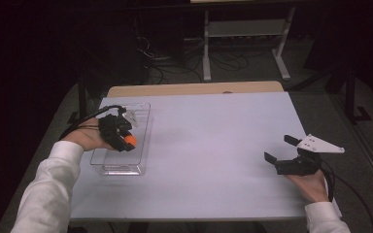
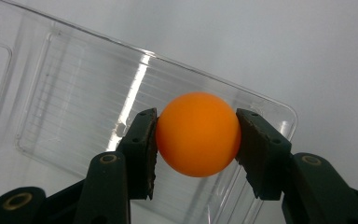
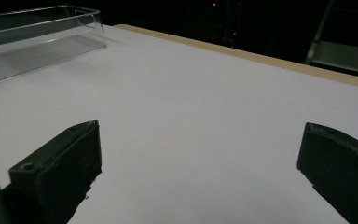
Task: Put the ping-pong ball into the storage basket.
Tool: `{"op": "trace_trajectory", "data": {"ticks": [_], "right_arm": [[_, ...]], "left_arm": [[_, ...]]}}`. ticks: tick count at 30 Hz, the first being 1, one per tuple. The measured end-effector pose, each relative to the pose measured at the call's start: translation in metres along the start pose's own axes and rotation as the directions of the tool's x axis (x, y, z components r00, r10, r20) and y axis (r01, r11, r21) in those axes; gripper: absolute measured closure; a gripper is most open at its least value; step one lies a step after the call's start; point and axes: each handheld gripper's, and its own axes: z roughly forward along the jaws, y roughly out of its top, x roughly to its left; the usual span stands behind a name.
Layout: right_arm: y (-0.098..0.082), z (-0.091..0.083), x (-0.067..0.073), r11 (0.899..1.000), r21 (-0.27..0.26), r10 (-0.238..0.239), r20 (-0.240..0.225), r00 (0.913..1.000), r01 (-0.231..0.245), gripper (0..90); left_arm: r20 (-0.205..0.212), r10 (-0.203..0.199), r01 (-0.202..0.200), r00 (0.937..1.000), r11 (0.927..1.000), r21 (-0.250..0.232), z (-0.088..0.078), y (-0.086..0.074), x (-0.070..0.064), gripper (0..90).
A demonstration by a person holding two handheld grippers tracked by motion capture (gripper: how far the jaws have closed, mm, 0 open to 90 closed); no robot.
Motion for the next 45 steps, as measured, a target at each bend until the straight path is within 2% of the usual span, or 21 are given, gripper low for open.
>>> {"op": "trace_trajectory", "data": {"ticks": [15,45], "right_arm": [[0.0,0.0,0.0,1.0,0.001,-0.002,0.001,1.0,0.002,0.0],[-0.001,-0.001,-0.001,1.0,0.003,-0.005,0.003,1.0,0.005,0.0]], "left_arm": [[0.017,-0.009,0.009,0.9998,1.0,-0.002,0.015,-0.008,-0.002,50.8],[0.06,-0.014,0.014,0.9981,0.9999,-0.001,0.042,-0.012,-0.005,50.8]]}}
